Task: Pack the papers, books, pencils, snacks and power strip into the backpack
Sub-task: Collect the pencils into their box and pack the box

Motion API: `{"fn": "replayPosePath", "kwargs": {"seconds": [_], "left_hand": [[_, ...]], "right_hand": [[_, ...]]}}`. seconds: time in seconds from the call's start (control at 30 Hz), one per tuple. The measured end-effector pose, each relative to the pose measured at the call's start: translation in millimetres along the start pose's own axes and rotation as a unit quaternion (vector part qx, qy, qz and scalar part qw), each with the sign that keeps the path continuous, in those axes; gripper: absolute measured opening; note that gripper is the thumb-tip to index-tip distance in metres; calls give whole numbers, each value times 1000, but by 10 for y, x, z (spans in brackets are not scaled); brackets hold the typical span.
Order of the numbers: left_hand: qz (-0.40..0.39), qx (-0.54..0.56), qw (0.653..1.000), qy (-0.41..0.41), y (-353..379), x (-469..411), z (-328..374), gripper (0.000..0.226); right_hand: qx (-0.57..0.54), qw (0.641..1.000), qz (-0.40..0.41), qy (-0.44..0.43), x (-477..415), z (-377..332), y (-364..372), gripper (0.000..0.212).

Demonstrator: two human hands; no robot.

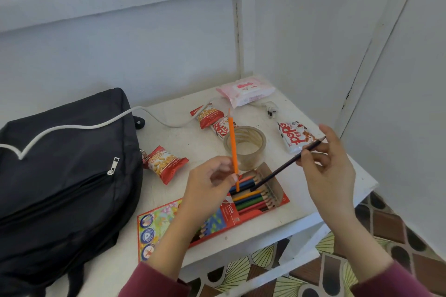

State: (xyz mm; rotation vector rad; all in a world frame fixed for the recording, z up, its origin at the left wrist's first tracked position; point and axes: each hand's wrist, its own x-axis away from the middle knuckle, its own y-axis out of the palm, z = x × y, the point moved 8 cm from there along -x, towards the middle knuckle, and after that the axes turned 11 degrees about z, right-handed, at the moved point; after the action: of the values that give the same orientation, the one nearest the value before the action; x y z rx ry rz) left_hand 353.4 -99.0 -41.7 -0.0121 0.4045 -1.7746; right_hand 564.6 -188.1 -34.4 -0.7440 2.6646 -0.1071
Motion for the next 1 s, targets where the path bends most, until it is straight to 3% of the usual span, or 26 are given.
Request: {"fn": "replayPosePath", "kwargs": {"seconds": [0.53,0.73,0.87,1.0], "left_hand": [[-64,-123,990,33,273,-68,-50,30],[-86,-217,965,123,350,-51,9,29],[-74,-251,954,146,312,-27,-44,28],[-84,-286,936,187,320,37,-69,27]], "right_hand": [[87,995,-39,22,0,212,106,60],[112,990,-85,4,56,261,212,63],[178,972,-152,-22,161,312,271,81],[303,936,-169,-58,209,374,259,76]]}}
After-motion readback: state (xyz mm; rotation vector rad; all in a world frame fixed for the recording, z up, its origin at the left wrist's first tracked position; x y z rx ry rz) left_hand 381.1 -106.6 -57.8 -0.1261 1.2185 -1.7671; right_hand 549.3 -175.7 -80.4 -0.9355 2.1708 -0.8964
